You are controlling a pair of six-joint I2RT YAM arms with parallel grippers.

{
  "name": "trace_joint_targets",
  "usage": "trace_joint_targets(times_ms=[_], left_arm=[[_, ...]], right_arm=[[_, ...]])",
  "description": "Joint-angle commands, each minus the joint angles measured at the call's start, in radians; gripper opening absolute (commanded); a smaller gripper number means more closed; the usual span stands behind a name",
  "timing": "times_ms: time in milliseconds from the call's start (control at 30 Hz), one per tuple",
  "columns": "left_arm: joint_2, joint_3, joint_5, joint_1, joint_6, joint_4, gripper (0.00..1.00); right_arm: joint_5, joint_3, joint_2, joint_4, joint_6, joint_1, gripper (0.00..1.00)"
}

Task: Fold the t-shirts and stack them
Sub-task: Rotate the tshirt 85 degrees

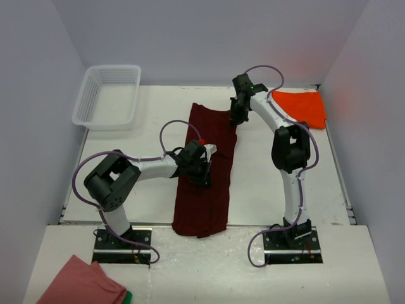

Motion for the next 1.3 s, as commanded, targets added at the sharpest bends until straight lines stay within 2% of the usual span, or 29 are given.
trace_joint_targets(times_ms=[0,400,633,800,900,967,1000,1067,1133,1267], left_arm=[[-0.012,0.012,0.004,0.003,0.034,-0.028,0.0],[-0.03,0.013,-0.008,0.015,0.045,-0.05,0.0],[-0.041,0.01,-0.01,0.021,0.045,-0.05,0.0],[-0.035,0.012,-0.007,0.023,0.048,-0.048,0.0],[-0.03,0.015,-0.004,0.024,0.048,-0.048,0.0],[-0.028,0.019,-0.004,0.026,0.048,-0.044,0.0],[-0.025,0.021,-0.002,0.027,0.049,-0.044,0.0],[-0.021,0.025,-0.002,0.028,0.049,-0.042,0.0],[-0.015,0.032,0.001,0.029,0.049,-0.044,0.0],[-0.012,0.036,0.004,0.029,0.052,-0.045,0.0]], right_arm=[[-0.013,0.068,0.021,-0.031,-0.028,0.01,0.05],[-0.099,0.171,0.084,-0.074,-0.056,0.026,0.08],[-0.167,0.159,0.082,-0.084,-0.099,0.041,0.12],[-0.234,0.087,0.047,-0.061,-0.11,0.053,0.13],[-0.27,0.049,0.022,-0.057,-0.134,0.067,0.23],[-0.265,0.02,-0.004,-0.058,-0.145,0.076,0.4],[-0.28,-0.008,-0.019,-0.045,-0.146,0.084,0.44],[-0.247,-0.08,-0.086,-0.005,-0.131,0.092,0.46],[-0.152,-0.184,-0.152,0.062,-0.099,0.092,0.47],[-0.076,-0.276,-0.271,0.1,-0.073,0.087,0.48]])
